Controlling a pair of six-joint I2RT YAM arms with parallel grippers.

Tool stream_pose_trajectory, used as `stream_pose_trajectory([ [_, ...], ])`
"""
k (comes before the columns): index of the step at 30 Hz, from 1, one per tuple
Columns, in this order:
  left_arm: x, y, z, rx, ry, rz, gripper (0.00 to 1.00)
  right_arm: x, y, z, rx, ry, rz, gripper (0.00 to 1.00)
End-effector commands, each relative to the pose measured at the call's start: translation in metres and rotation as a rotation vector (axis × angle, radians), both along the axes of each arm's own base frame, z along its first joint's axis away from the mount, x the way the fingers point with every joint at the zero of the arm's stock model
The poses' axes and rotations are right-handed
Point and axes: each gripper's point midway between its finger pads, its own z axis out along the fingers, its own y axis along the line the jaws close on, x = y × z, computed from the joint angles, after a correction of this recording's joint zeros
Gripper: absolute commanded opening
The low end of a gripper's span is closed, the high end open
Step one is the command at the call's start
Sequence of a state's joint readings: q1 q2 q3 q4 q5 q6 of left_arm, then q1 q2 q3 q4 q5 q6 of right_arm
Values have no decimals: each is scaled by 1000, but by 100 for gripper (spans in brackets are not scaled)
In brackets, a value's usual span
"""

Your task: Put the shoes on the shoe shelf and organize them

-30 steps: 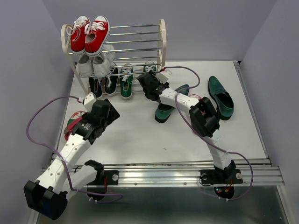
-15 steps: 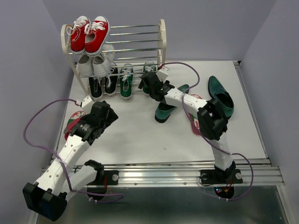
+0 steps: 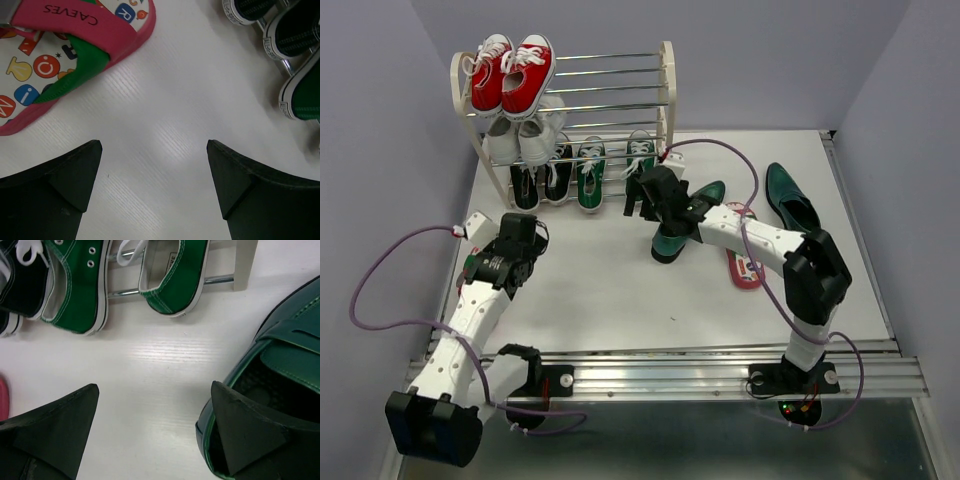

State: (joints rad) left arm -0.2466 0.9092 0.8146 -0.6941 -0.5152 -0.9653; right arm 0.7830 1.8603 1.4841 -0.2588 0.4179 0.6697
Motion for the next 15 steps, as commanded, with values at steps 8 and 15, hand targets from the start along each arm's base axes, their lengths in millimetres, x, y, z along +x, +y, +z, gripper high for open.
stream_pose_trajectory([
  [8, -5, 86, -31, -23, 5, 381, 99, -33, -21, 37, -32, -108, 67, 100],
  [15, -13, 121, -45, -42, -24, 548, 99, -35, -29, 41, -50, -124, 58, 100],
])
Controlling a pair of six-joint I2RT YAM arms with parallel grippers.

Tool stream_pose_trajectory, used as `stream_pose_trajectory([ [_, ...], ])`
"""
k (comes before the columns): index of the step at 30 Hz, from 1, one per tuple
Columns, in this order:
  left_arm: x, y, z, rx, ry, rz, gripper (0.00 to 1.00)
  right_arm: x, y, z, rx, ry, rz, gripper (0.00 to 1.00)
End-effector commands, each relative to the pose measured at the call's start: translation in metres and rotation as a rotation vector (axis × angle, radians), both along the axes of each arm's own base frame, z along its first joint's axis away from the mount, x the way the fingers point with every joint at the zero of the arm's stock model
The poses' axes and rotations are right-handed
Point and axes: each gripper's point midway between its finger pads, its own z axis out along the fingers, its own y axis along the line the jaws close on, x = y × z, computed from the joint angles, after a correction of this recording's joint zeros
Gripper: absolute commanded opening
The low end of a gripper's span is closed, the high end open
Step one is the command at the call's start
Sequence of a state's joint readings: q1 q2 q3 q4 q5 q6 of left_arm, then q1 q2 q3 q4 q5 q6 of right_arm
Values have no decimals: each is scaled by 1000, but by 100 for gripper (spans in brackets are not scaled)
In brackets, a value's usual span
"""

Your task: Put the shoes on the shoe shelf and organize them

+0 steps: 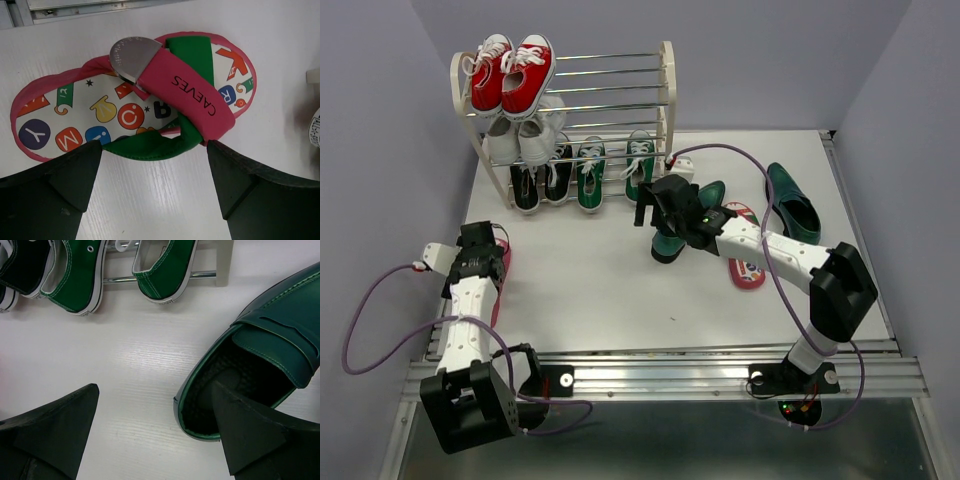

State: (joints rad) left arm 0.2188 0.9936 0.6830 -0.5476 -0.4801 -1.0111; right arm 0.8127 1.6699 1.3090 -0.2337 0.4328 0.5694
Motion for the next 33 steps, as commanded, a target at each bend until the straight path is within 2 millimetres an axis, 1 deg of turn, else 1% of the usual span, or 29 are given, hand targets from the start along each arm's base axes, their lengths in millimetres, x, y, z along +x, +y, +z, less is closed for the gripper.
stream_pose_trajectory([
  [1, 4, 18, 6, 27, -60, 81, 99, 2, -5, 20, 9, -65, -12, 100],
  [3, 2, 19, 0, 27, -56, 87, 99, 3, -7, 22, 12, -69, -21, 100],
  [4, 5, 20, -1, 28, -73, 90, 99, 3, -7, 21, 12, -68, -23, 100],
  [5, 7, 16, -8, 10, -77, 76, 98, 3, -5, 21, 18, -64, -20, 100],
  [8, 13, 16, -17, 13, -81, 40, 94, 2, -1, 19, 24, -53, -6, 100],
  [9, 14, 16, -19, 11, -79, 39, 93, 2, -1, 19, 26, -52, -5, 100],
  [10, 15, 15, -24, 7, -62, 29, 90, 2, 0, 17, 24, -49, -6, 100],
  [12, 13, 14, -30, 0, -42, 28, 89, 3, 1, 18, 30, -50, -8, 100],
  [13, 13, 14, -32, 0, -33, 25, 87, 3, 2, 20, 36, -51, -8, 100],
  [14, 13, 14, -33, 4, -33, 20, 73, 3, 4, 20, 43, -47, -4, 100],
  [15, 14, 14, -33, 5, -37, 15, 64, 3, 5, 21, 47, -46, 0, 100],
  [16, 18, 13, -30, 1, -60, 4, 47, 4, 6, 20, 48, -45, 2, 100],
  [17, 19, 12, -30, -1, -67, -6, 38, 4, 7, 20, 51, -43, 5, 100],
  [18, 22, 10, -27, -1, -81, -26, 31, 4, 8, 20, 54, -40, 6, 100],
  [19, 23, 10, -26, 1, -87, -29, 17, 4, 10, 19, 57, -36, 8, 100],
  [20, 23, 9, -24, 1, -91, -37, 7, 4, 10, 17, 56, -33, 9, 100],
  [21, 24, 8, -22, 1, -100, -44, 0, 4, 11, 16, 58, -30, 12, 100],
  [27, 29, 1, -10, 4, -162, -97, 0, 3, 13, 13, 61, -20, 19, 100],
  [29, 33, -4, 0, 12, -203, -130, 0, 2, 11, 14, 60, -21, 16, 100],
  [33, 46, -26, 22, 15, -276, -223, 0, 2, 9, 13, 56, -24, 10, 100],
])
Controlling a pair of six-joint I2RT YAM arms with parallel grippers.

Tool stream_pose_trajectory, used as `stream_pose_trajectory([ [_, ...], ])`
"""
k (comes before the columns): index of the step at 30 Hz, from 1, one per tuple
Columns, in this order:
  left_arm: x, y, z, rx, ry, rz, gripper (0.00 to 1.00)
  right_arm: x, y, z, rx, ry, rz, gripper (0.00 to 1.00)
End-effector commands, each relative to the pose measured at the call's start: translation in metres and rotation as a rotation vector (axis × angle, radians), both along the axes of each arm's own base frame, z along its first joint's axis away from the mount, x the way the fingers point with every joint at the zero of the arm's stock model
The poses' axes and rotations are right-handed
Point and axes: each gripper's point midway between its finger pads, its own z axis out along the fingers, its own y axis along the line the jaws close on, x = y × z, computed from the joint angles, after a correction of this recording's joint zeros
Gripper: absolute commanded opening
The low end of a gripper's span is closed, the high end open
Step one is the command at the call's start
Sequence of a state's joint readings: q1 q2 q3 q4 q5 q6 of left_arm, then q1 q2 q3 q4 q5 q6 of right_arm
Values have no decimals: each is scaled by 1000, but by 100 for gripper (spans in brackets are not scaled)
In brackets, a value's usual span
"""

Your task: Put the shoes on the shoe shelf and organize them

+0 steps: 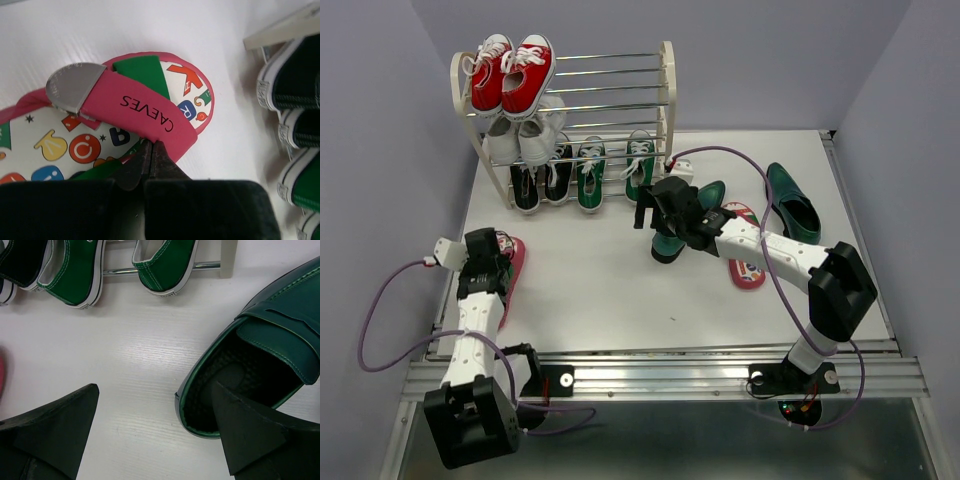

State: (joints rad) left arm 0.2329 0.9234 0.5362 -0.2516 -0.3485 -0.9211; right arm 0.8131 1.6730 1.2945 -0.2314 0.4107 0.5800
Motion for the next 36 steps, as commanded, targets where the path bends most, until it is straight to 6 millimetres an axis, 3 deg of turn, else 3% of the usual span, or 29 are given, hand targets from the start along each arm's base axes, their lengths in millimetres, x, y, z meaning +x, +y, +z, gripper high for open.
stream_pose_trajectory([
  [1, 18, -21, 32, 28, -107, -111, 0, 5, 6, 21, 49, -46, -5, 100],
  [3, 26, -40, 41, 26, -135, -168, 0, 5, 2, 19, 41, -46, -16, 100],
  [8, 46, -94, 41, -20, -158, -300, 0, 0, -5, 16, 35, -44, -26, 100],
  [19, 75, -167, 31, -62, -134, -452, 0, -6, -20, 15, 20, -52, -59, 100],
  [22, 79, -188, 38, -63, -151, -496, 0, -7, -20, 13, 16, -45, -53, 100],
  [26, 76, -195, 65, -37, -207, -470, 0, -9, -24, 15, 14, -50, -64, 100],
  [36, 69, -187, 128, -40, -354, -429, 0, -13, -38, 16, 3, -53, -106, 100],
])
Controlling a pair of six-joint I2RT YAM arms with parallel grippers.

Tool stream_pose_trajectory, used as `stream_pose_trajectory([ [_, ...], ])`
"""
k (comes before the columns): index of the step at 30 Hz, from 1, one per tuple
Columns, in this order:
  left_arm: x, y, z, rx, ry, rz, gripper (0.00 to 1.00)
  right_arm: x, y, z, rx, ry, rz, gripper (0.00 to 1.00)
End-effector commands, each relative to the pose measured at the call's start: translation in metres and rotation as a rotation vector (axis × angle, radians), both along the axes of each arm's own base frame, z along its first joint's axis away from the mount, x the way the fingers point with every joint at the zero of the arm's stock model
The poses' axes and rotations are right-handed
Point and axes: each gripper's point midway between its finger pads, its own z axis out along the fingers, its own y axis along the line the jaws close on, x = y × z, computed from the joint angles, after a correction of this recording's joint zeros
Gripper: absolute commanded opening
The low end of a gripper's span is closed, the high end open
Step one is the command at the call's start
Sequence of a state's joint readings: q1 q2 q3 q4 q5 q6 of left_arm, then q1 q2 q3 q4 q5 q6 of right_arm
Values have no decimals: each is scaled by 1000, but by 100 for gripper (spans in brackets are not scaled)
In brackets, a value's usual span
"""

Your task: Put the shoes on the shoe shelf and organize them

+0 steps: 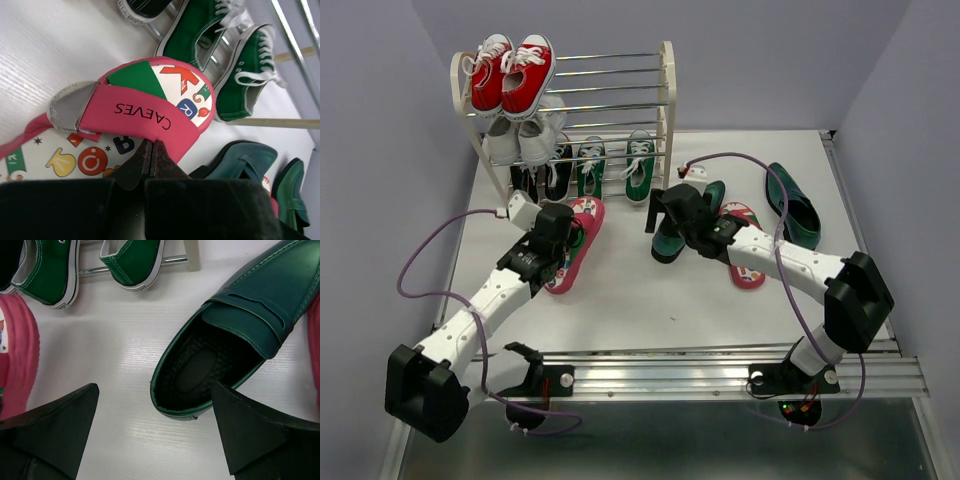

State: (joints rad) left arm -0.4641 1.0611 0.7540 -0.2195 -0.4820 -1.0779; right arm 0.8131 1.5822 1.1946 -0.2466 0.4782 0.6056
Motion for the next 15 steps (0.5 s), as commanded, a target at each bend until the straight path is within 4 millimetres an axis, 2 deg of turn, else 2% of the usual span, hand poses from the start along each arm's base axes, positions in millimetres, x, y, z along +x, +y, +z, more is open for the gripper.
stream_pose_trajectory([
  [1, 11, 6, 68, -52, -180, 72, 0, -1, -9, 17, 21, -45, -39, 100],
  [2, 13, 5, 82, -55, -206, 68, 0, -1, -10, 17, 21, -47, -42, 100],
  [7, 24, 4, 120, -43, -269, 87, 0, -1, -14, 20, 23, -56, -59, 100],
  [8, 26, 6, 135, -51, -296, 102, 0, 0, -14, 22, 22, -62, -59, 100],
  [11, 35, 8, 153, -47, -328, 135, 0, 0, -16, 25, 18, -70, -64, 100],
  [12, 39, 7, 168, -59, -354, 140, 0, 0, -17, 26, 16, -74, -67, 100],
  [14, 47, 5, 174, -50, -362, 150, 0, 0, -18, 27, 12, -77, -67, 100],
  [15, 51, 4, 186, -60, -380, 155, 0, 1, -18, 28, 10, -82, -67, 100],
])
